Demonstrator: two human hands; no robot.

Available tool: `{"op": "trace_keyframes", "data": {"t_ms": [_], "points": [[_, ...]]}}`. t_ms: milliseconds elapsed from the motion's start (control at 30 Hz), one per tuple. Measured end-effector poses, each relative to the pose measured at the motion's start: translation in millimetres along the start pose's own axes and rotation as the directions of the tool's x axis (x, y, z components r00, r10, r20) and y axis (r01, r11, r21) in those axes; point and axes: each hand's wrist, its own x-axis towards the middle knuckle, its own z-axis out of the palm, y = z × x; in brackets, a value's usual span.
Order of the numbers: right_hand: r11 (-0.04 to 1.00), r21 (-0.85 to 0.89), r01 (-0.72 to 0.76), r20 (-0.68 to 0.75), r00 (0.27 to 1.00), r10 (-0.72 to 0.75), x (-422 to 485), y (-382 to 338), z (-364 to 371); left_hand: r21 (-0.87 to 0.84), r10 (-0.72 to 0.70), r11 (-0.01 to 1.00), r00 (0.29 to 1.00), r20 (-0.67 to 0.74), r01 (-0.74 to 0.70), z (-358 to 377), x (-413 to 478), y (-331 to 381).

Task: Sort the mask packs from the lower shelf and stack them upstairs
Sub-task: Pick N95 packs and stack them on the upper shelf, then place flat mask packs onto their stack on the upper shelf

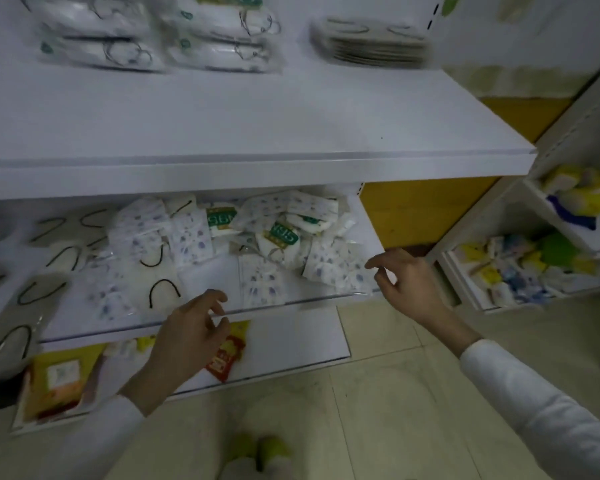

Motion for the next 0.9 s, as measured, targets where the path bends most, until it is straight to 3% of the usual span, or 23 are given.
{"op": "trace_keyframes", "data": {"t_ms": [100,233,333,467,600,667,800,900], "points": [[0.969,-0.013,-0.246,0.077,0.966,0.246,-6.3,20.4,37.6,-0.006,-0.037,0.999,0.996,0.081,0.037,25.8,-2.4,-24.7],[0.876,-0.004,-0.483,0.181,0.861,0.476,-0.4,44.5,85.1,-0.042,-0.111,0.992,0.986,0.123,0.117,59.6,-5.1,-37.2],[0.804,-0.055,-0.592,0.237,0.775,0.586,19.4,58.3,123.4,-0.022,-0.142,0.989,0.977,0.158,0.148,87.1,-0.6,-38.0],[0.668,-0.107,-0.736,0.2,0.642,0.74,50.0,70.4,172.6,-0.012,-0.151,0.988,0.978,0.148,0.154,123.0,5.6,-28.8],[0.552,-0.286,-0.784,0.184,0.52,0.834,71.7,74.0,208.1,-0.103,-0.154,0.981,0.982,0.109,0.165,146.0,8.3,-7.2],[0.539,-0.299,-0.787,0.197,0.502,0.842,76.4,76.5,214.4,-0.129,-0.152,0.978,0.984,0.09,0.163,153.9,7.9,0.4],[0.437,0.045,-0.898,0.279,0.432,0.858,74.1,89.2,206.3,-0.135,-0.156,0.977,0.984,0.086,0.166,167.1,7.4,6.1],[0.37,0.168,-0.914,0.369,0.406,0.836,68.0,91.6,188.6,-0.203,-0.198,0.958,0.979,0.048,0.204,173.7,14.9,10.5]]}}
